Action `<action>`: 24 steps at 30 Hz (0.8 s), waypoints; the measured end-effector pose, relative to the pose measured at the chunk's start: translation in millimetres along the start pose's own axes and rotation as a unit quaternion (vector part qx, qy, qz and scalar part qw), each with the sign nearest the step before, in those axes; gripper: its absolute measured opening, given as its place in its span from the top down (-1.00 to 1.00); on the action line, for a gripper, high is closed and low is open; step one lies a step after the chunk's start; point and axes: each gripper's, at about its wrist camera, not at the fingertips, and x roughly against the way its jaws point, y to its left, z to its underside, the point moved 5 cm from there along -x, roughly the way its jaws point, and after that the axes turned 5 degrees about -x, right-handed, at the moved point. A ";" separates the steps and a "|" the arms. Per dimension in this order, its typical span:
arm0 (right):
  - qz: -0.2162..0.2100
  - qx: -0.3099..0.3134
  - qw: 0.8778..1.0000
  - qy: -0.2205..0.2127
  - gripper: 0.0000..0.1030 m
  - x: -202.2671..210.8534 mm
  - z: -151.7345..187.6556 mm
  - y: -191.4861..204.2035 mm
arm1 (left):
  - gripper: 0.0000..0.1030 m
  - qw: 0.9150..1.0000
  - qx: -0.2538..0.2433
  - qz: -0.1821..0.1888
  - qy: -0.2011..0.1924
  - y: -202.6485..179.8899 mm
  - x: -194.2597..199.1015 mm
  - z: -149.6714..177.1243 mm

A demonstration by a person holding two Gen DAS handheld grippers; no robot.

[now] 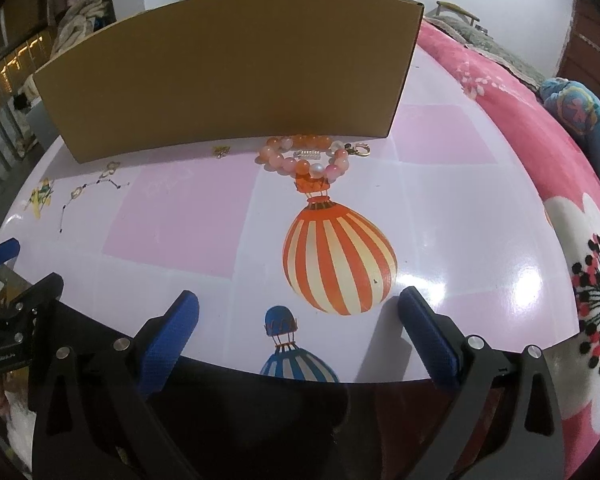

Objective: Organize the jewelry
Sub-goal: 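Reach the left tool to the small gold ring and close on it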

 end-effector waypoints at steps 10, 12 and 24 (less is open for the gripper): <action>-0.029 0.003 0.999 -0.036 -0.87 25.8 -10.0 1.0 | -0.86 1.000 -0.020 0.023 -0.003 -1.0 6.3 1.5; -0.048 0.011 0.998 -0.048 -0.87 35.4 -14.6 8.1 | -0.86 0.999 -0.021 0.035 -0.024 0.3 14.1 -0.6; -0.148 -0.019 0.989 -0.012 -0.60 33.1 -26.4 29.8 | -0.84 0.990 -0.037 0.096 -0.094 -6.8 33.6 -25.6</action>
